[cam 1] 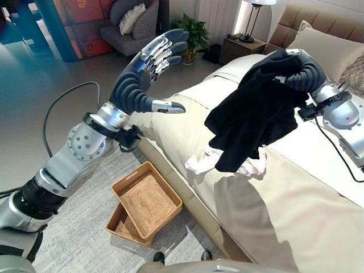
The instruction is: Pick up clothes into the bucket
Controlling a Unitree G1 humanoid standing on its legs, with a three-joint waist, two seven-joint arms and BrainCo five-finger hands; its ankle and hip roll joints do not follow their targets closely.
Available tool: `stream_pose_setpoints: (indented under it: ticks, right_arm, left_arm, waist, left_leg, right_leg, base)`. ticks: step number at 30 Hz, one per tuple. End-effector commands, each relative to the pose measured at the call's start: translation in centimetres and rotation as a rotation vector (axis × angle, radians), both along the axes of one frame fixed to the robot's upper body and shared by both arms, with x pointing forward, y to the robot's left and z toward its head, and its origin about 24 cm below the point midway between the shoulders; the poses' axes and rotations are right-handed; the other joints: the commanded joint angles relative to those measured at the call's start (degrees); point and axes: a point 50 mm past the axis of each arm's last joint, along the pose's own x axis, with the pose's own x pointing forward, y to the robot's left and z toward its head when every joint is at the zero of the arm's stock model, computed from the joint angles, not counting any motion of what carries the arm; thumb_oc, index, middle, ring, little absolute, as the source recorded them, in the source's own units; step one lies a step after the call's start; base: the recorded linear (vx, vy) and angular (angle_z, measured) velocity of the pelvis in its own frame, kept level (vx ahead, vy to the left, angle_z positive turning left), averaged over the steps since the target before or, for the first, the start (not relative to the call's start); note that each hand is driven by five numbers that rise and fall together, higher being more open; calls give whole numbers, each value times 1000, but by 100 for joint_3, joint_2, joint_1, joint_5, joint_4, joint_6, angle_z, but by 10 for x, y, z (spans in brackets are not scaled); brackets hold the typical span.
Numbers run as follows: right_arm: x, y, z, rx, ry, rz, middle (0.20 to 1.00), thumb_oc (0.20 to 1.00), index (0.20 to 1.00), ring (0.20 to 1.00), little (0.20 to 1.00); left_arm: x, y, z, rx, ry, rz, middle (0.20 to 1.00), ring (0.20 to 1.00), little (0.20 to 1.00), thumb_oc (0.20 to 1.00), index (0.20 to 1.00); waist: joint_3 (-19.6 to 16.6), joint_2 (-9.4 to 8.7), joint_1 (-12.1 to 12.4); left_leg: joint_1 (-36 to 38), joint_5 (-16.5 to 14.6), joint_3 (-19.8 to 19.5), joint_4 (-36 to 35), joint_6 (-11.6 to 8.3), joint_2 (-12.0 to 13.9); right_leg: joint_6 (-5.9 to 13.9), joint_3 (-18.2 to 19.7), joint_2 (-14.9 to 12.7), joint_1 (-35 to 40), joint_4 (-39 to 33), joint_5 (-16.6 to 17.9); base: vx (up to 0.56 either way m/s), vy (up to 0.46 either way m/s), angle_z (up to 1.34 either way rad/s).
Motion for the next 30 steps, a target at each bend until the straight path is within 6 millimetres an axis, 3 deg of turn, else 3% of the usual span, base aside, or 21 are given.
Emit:
stream_pose_setpoints:
  ticks: [1,4,6,9,11,12,14,21,30]
  right_arm:
    - [-15,15,62,55,-253,85,200,200,200,200,200]
    - [-16,23,66,61,-267,123,200,200,200,200,200]
    - [-18,44,74,56,-298,214,200,200,200,200,200]
    - [-19,50,76,54,-307,236,200,200,200,200,200]
    - [-20,66,82,47,-326,302,200,200,200,200,200]
    - [-20,66,82,47,-326,302,200,200,200,200,200]
    - [-22,85,85,26,-328,373,200,200,200,200,200]
    - [-27,106,87,-7,-317,467,200,200,200,200,200]
    - [-40,125,83,-3,-299,603,200,200,200,200,200]
  left_arm:
    - [15,5,6,9,-72,105,1000,1000,1000,1000,1000]
    - [24,-1,3,20,-58,106,1000,1000,1000,1000,1000]
    - [43,-15,-6,73,-25,124,1000,1000,1000,1000,1000]
    - [46,-20,-6,82,-24,116,1000,1000,1000,1000,1000]
    - [54,-37,-9,97,1,74,1000,1000,1000,1000,1000]
    - [54,-37,-9,97,1,74,1000,1000,1000,1000,1000]
    - [57,-60,-11,175,17,-2,1000,1000,1000,1000,1000]
    - [48,-95,-11,267,52,-189,1000,1000,1000,1000,1000]
    - [52,-110,-13,318,48,-194,1000,1000,1000,1000,1000]
  waist:
    - [-204,-252,88]
    - [-208,-242,70]
    - [-204,-220,-15]
    - [-199,-209,-26]
    - [-183,-192,-66]
    - [-182,-191,-66]
    - [-166,-165,-118]
    - [-135,-117,-159]
    - [-104,-99,-179]
  left_leg:
    - [-21,-517,-55,472,94,-63]
    - [-20,-519,-38,464,102,-63]
    - [-11,-522,-10,450,118,-69]
    - [-10,-523,-4,446,120,-72]
    - [-17,-521,15,447,123,-66]
    - [-17,-521,16,447,123,-66]
    - [-44,-515,35,460,121,-63]
    - [-76,-505,27,486,127,-87]
    - [-90,-496,-5,483,128,-115]
  right_leg:
    - [381,-212,-371,-47,589,-248]
    - [384,-187,-372,-61,590,-248]
    - [389,-119,-362,-87,584,-247]
    - [389,-107,-358,-95,582,-247]
    - [394,-79,-355,-121,573,-231]
    - [394,-78,-355,-121,574,-231]
    - [397,-36,-356,-160,551,-211]
    - [402,-24,-355,-170,546,-191]
    - [415,-60,-375,-168,561,-188]
  base:
    - [8,2,-4]
    - [10,3,-5]
    - [11,10,-10]
    - [5,5,-13]
    - [-1,7,-6]
    - [-5,11,-8]
    - [-3,11,-8]
    - [0,1,-1]
    - [0,0,0]
